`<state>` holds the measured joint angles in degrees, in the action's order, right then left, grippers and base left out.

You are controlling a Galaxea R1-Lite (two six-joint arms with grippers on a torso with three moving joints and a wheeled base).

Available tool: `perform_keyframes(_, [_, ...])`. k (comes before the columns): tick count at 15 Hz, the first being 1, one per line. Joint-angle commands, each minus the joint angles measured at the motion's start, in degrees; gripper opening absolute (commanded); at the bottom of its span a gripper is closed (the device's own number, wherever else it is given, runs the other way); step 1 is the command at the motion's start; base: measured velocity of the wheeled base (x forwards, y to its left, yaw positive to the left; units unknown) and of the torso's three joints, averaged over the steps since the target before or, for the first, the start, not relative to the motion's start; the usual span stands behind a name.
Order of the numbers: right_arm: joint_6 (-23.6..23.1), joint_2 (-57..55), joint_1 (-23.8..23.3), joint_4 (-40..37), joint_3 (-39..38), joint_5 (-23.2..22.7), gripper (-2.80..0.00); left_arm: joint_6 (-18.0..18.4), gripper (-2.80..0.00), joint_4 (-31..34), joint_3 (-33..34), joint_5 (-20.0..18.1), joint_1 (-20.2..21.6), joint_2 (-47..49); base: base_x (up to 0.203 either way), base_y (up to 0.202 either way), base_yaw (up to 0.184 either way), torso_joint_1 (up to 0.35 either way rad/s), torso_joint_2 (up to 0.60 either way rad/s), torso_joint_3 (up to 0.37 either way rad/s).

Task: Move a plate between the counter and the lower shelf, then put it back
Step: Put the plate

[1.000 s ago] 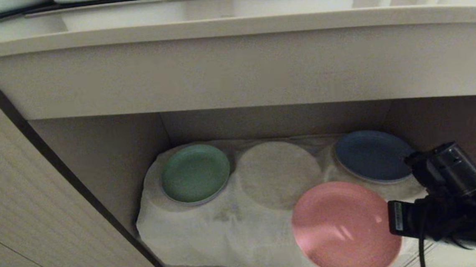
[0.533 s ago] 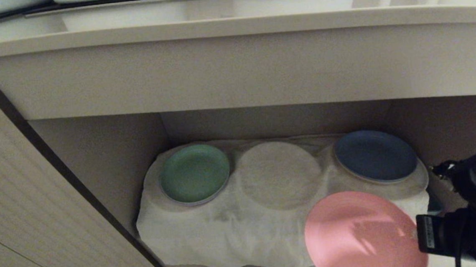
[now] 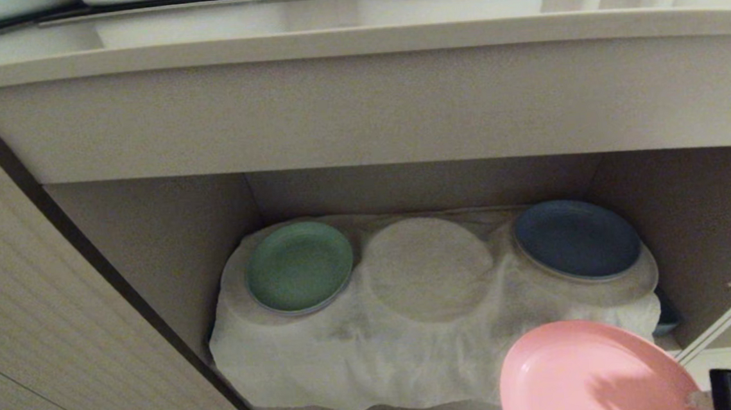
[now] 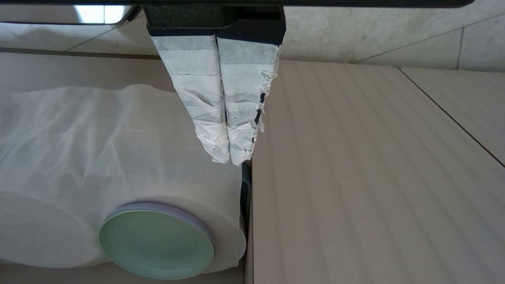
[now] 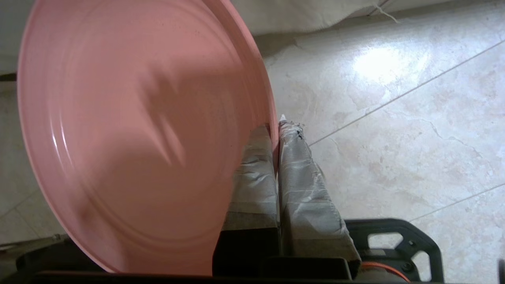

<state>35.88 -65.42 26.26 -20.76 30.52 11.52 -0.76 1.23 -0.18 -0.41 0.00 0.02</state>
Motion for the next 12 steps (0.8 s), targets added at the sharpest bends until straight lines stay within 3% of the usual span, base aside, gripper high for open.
perform_keyframes(1, [0.19,4.51,0.02,-1.76,-0.95,-0.14,-2.80,-0.03,-2.80,0.00,0.01,-0.02,0.00,-0.02,0.000,0.000,0.000,0.000,0.00,0.000])
perform_keyframes(7, [0.24,12.11,0.02,-8.27,-2.84,-4.05,-2.80,-0.03,-2.80,0.00,0.01,-0.02,0.00,-0.02,0.000,0.000,0.000,0.000,0.00,0.000])
perform_keyframes(12, [-0.01,15.56,0.11,-11.64,-3.45,-3.99,-2.80,-0.03,-2.80,0.00,0.01,-0.02,0.00,-0.02,0.000,0.000,0.000,0.000,0.00,0.000])
